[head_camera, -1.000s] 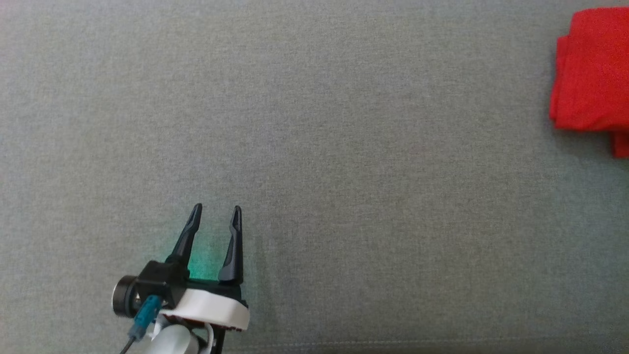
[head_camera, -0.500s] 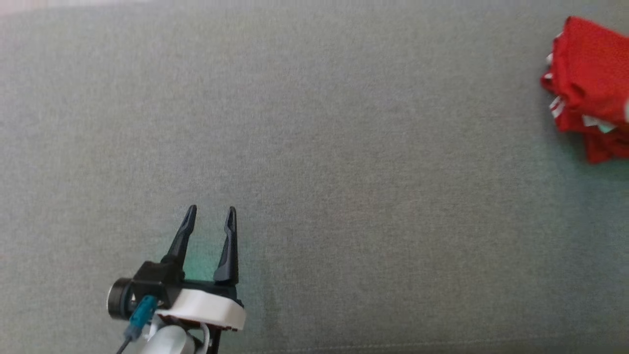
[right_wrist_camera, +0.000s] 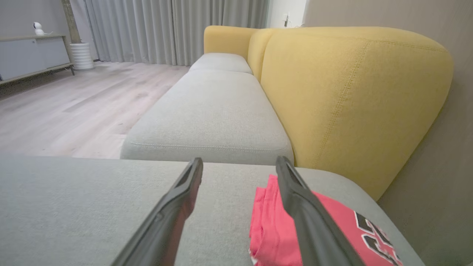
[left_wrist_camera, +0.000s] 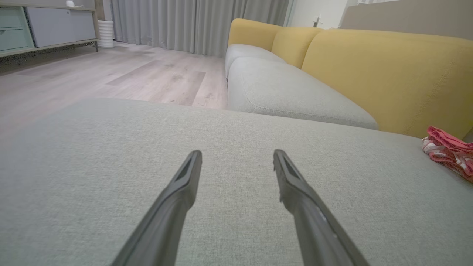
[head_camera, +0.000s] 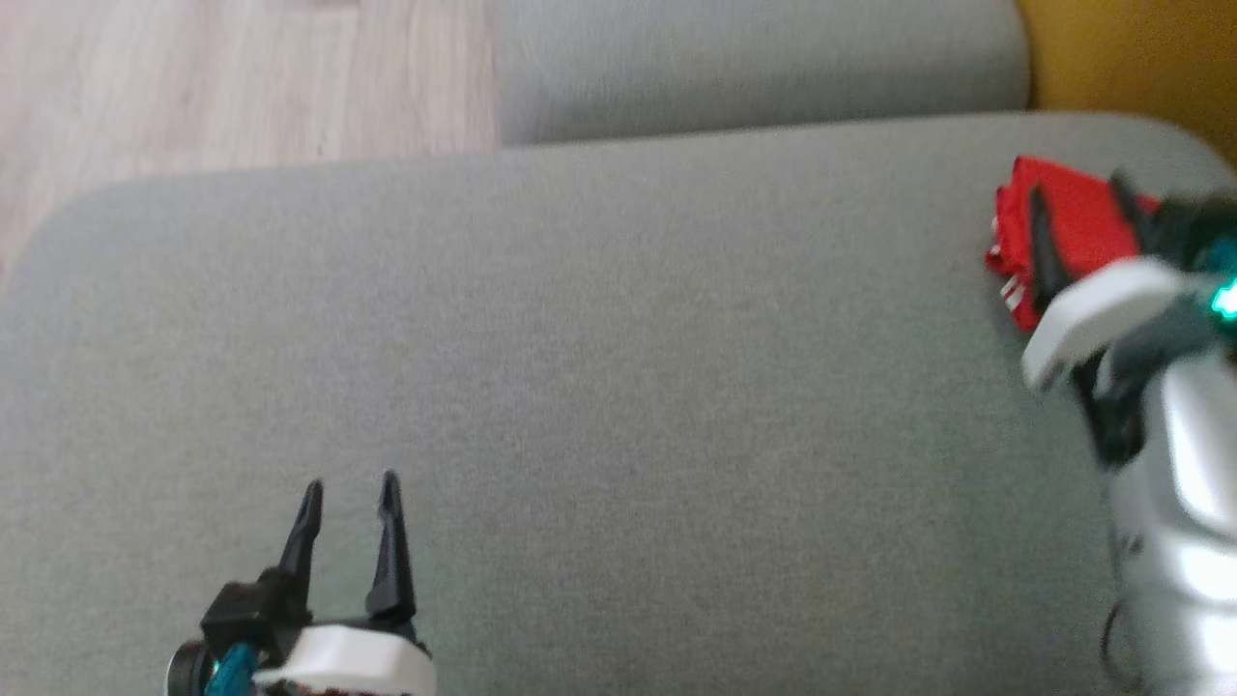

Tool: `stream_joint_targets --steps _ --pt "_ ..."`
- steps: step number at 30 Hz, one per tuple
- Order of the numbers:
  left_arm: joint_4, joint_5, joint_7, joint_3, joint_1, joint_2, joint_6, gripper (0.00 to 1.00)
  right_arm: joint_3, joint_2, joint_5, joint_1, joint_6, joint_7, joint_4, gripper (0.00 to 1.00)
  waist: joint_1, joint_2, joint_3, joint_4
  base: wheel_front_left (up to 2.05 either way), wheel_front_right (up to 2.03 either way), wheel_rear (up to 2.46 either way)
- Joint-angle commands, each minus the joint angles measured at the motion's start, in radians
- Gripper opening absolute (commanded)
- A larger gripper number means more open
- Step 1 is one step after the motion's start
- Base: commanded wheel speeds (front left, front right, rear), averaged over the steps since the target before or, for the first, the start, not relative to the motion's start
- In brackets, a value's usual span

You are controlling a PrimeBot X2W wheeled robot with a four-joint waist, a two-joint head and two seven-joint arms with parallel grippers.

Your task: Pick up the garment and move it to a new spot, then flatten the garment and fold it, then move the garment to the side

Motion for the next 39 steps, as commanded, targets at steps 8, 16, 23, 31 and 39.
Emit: stream_joint_targets --steps 8,16,23,31,39 --pt "-0.02 -0.008 -0.017 0.06 0.03 0.011 0.018 1.0 0.02 0.107 0.015 0.223 0.004 -0.056 -0.215 1.0 0.0003 -0.0001 -0.091 0.009 0.0 0.0 0.0" --pt "-0.022 -0.013 -0.02 0.065 0.084 0.004 0.012 1.0 0.061 0.139 0.036 0.461 0.004 -0.084 -0.397 1.0 0.0003 -0.0001 -0.106 0.01 0.0 0.0 0.0" --pt "-0.025 -0.013 -0.021 0.077 0.109 -0.007 0.016 1.0 0.08 0.14 0.145 0.61 0.004 -0.126 -0.468 1.0 0.0003 -0.0001 -0.113 0.013 0.0 0.0 0.0" --pt "-0.029 -0.015 -0.022 0.092 0.124 -0.014 0.014 1.0 0.096 0.14 0.173 0.65 0.004 -0.154 -0.47 1.0 0.0003 -0.0001 -0.115 0.011 0.0 0.0 0.0" --pt "-0.028 -0.015 -0.022 0.088 0.126 -0.017 0.006 1.0 0.097 0.14 0.171 0.645 0.004 -0.158 -0.462 1.0 0.0003 -0.0001 -0.113 0.015 0.0 0.0 0.0"
